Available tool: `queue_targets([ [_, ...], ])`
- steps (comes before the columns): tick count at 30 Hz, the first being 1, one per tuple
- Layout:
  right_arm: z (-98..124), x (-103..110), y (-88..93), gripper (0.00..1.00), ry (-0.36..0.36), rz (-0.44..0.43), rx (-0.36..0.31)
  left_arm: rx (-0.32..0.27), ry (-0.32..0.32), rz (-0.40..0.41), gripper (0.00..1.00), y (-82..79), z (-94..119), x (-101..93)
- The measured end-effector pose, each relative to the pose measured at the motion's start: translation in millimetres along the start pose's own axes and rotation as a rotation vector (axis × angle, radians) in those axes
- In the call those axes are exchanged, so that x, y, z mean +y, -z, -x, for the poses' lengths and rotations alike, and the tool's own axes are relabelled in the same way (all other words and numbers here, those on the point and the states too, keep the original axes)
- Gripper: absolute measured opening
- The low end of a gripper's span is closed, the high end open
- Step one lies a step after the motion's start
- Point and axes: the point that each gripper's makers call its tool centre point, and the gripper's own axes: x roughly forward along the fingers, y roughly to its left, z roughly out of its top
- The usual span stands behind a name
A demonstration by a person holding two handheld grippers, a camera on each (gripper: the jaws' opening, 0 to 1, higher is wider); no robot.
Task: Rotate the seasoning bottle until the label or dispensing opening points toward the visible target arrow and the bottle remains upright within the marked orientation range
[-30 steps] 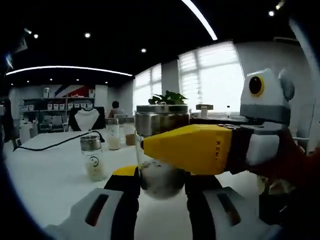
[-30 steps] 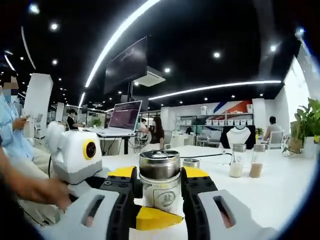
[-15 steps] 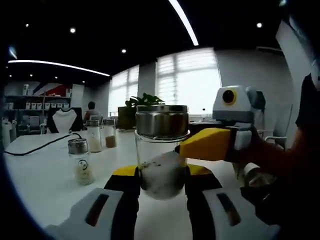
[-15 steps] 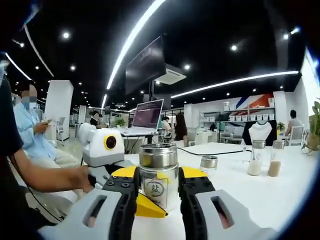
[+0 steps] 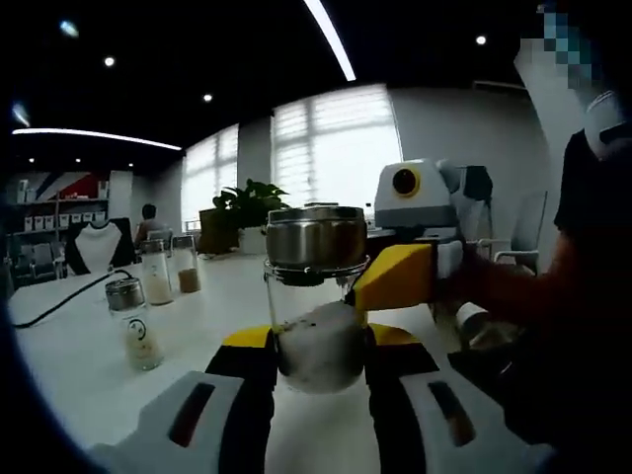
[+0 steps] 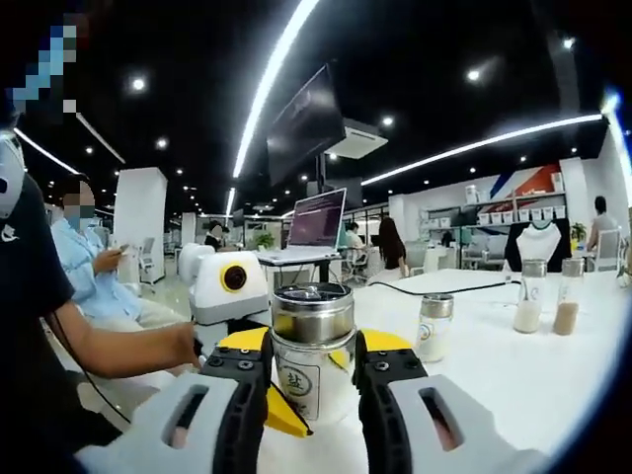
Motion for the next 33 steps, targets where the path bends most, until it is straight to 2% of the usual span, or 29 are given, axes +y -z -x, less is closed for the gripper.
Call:
queue_targets([
  [4, -2.1, -6.5, -5.0, 0.3, 0.061, -0.012, -0.026, -0.022, -0.024, 0.019, 0.38, -3.8, -4.0, 3.3],
  [7, -2.7, -13.6, -7.5, 0.3, 0.113, -0.008, -0.045, -0.038, -0.068, 0.012, 0.39, -5.7, -8.3, 8.1],
  [9, -3.0, -22.1, -3.9, 0.3, 0.196, 0.054, 0.003, -0.008, -0.13, -0.01, 0.39, -0.4, -10.8, 17.7],
  [11, -4.8, -25.7, -2.4, 0.3, 0.233, 0.074, 0.016, 0.024, -0.188, -0.054, 0.39, 4.2, -14.1, 23.6],
  [17, -4.4, -41.0, -3.8, 0.3, 0.317, 0.033, -0.027, 0.031, -0.278, -0.052, 0.39, 5.0, -16.5, 32.5],
  [26, -4.3, -53.2, -0.6, 0.3, 0.428, 0.039, -0.045, -0.009, -0.337, 0.059, 0.37, 6.7, -18.1, 38.8],
  [30, -6.3, -52.3, -2.5, 0.3, 0.459, 0.052, -0.061, -0.022, -0.382, 0.061, 0.37, 3.8, -17.5, 42.2],
  [33, -7.0, -51.7, -4.5, 0.3, 0.451, 0.059, -0.056, -0.023, -0.383, 0.06, 0.37, 2.2, -15.1, 41.5],
])
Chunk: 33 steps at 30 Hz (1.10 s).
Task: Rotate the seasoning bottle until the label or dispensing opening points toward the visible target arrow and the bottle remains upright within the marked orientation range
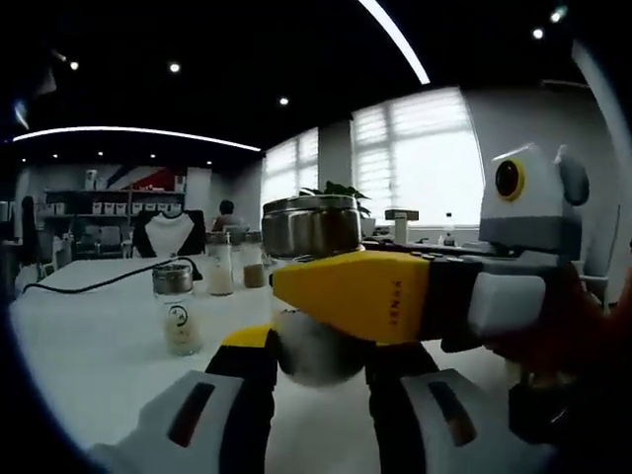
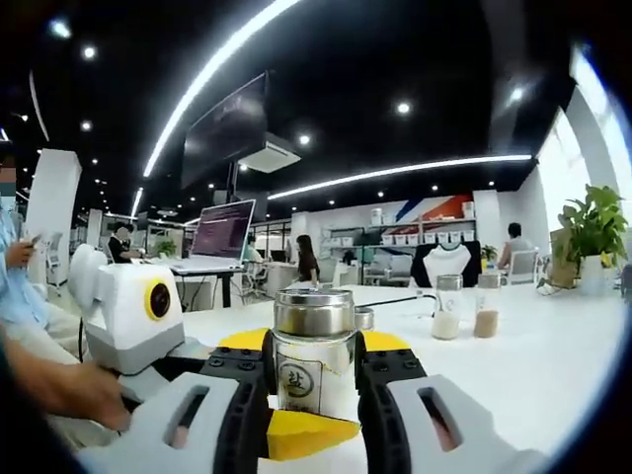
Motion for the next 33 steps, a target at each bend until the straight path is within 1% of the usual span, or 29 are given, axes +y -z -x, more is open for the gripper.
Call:
queue_targets([
  [1, -0.3, 0.1, 0.3, 0.3, -0.003, 0.0, 0.004, 0.004, 0.002, -0.001, 0.36, 0.3, 0.4, 0.4],
  [2, -0.5, 1.4, 1.9, 0.3, -0.016, 0.001, 0.018, 0.021, 0.003, -0.004, 0.36, 2.4, 1.5, 1.7],
  [5, -1.7, 6.7, 5.4, 0.3, -0.067, 0.017, 0.04, 0.041, -0.001, -0.028, 0.36, 6.3, 3.3, 6.3],
  [8, -1.2, 10.7, 7.5, 0.3, -0.113, 0.004, 0.048, 0.057, 0.013, -0.037, 0.36, 9.8, 6.2, 7.7],
  [16, -0.2, 13.3, 10.3, 0.32, -0.146, 0.01, 0.064, 0.075, 0.022, -0.059, 0.36, 11.7, 7.5, 6.0],
  [17, 0.9, 12.8, 12.1, 0.32, -0.159, 0.012, 0.085, 0.085, 0.04, -0.076, 0.36, 12.6, 7.9, 3.9],
  [18, 3.3, 12.6, 11.0, 0.32, -0.168, -0.005, 0.091, 0.086, 0.06, -0.09, 0.36, 12.5, 8.3, 0.7],
  [20, 4.9, 12.1, 9.3, 0.31, -0.171, -0.01, 0.094, 0.096, 0.086, -0.107, 0.36, 13.2, 8.3, -2.9],
  [22, 6.3, 12.9, 7.7, 0.32, -0.18, -0.039, 0.094, 0.104, 0.11, -0.125, 0.36, 14.5, 8.3, -7.4],
  [23, 7.0, 13.7, 9.5, 0.32, -0.181, -0.049, 0.108, 0.114, 0.12, -0.121, 0.36, 16.9, 8.2, -8.4],
  [25, 7.6, 15.8, 13.7, 0.31, -0.192, -0.008, 0.125, 0.126, 0.123, -0.123, 0.36, 20.2, 7.8, -6.0],
  [27, 7.7, 15.8, 15.4, 0.31, -0.187, -0.015, 0.133, 0.136, 0.125, -0.136, 0.36, 22.4, 8.1, -5.4],
  [30, 7.6, 16.7, 13.9, 0.31, -0.179, -0.007, 0.131, 0.132, 0.132, -0.119, 0.36, 21.5, 8.5, -5.3],
  [32, 6.1, 16.2, 11.2, 0.31, -0.168, 0.011, 0.121, 0.115, 0.127, -0.114, 0.36, 18.7, 7.7, -5.3],
  [33, 4.8, 15.5, 10.9, 0.31, -0.166, 0.012, 0.119, 0.109, 0.123, -0.098, 0.36, 17.9, 7.3, -4.5],
])
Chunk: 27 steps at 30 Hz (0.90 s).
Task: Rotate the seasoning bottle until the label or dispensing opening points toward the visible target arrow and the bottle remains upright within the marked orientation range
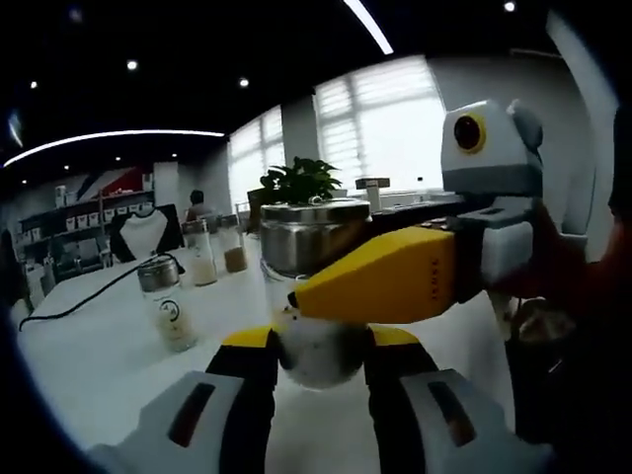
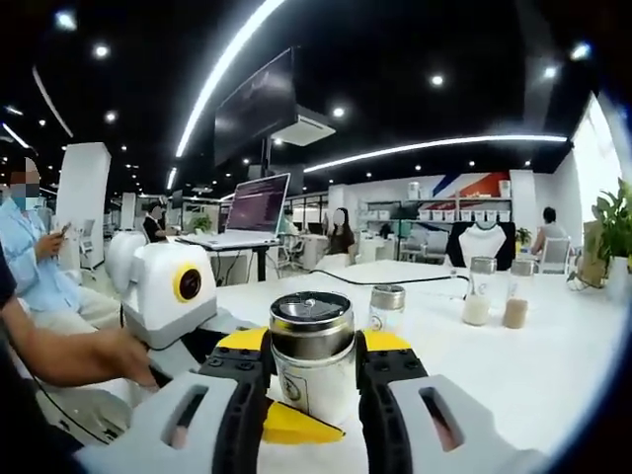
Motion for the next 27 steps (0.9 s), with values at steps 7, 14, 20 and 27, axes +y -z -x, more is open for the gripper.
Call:
queue_targets([
  [7, -0.3, -6.1, -3.2, 0.31, -0.015, -0.079, -0.031, -0.026, -0.027, 0.038, 0.42, -1.6, -0.7, 6.9],
  [14, -2.9, -16.8, -12.4, 0.31, -0.011, -0.099, -0.047, -0.038, -0.055, 0.045, 0.53, -5.5, 4.5, 17.1],
  [20, -8.7, -25.3, -13.1, 0.31, -0.004, -0.088, -0.042, -0.05, -0.094, 0.065, 0.64, -7.4, 8.6, 28.9],
  [27, -12.8, -39.3, -14.3, 0.31, -0.003, -0.114, -0.05, -0.12, -0.135, 0.091, 0.84, -18.7, 14.6, 39.7],
])
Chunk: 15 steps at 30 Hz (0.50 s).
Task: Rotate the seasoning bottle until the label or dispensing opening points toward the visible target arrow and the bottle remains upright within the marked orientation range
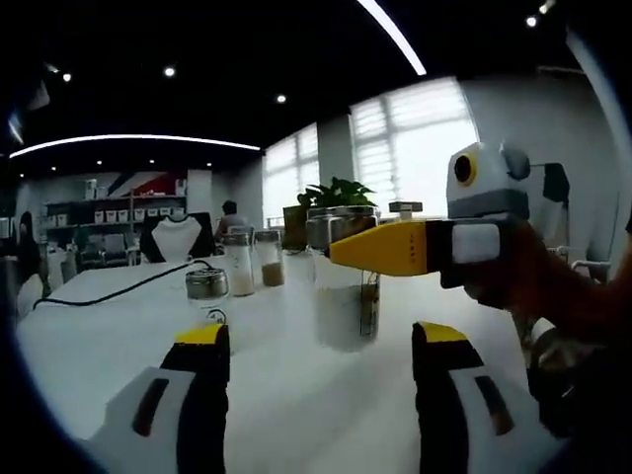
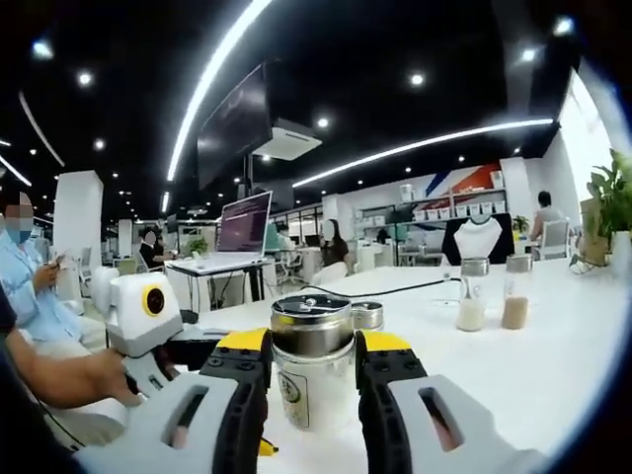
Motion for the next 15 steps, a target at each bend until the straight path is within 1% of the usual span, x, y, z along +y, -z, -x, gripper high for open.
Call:
queue_targets([
  [1, -0.5, -1.0, -0.3, 0.31, 0.001, 0.001, -0.002, 0.001, -0.005, 0.021, 0.85, -0.7, 0.5, 2.3],
  [2, -2.5, -4.1, -1.4, 0.31, 0.004, 0.002, -0.004, 0.013, -0.017, 0.025, 0.87, 0.0, 0.7, 6.4],
  [6, -11.7, -16.0, 0.2, 0.31, 0.007, 0.013, 0.015, 0.025, -0.046, 0.007, 0.96, 2.2, 2.2, 14.4],
  [9, -17.0, -25.1, 1.2, 0.31, 0.01, -0.001, 0.015, 0.054, -0.055, 0.008, 0.98, 6.2, 3.5, 17.1],
  [12, -22.2, -32.1, 2.6, 0.31, 0.008, -0.005, 0.013, 0.061, -0.07, 0.01, 1.0, 7.0, 4.3, 20.8],
  [15, -26.3, -40.5, 7.1, 0.31, 0.006, -0.003, 0.026, 0.088, -0.085, -0.009, 1.0, 11.5, 5.9, 24.1],
])
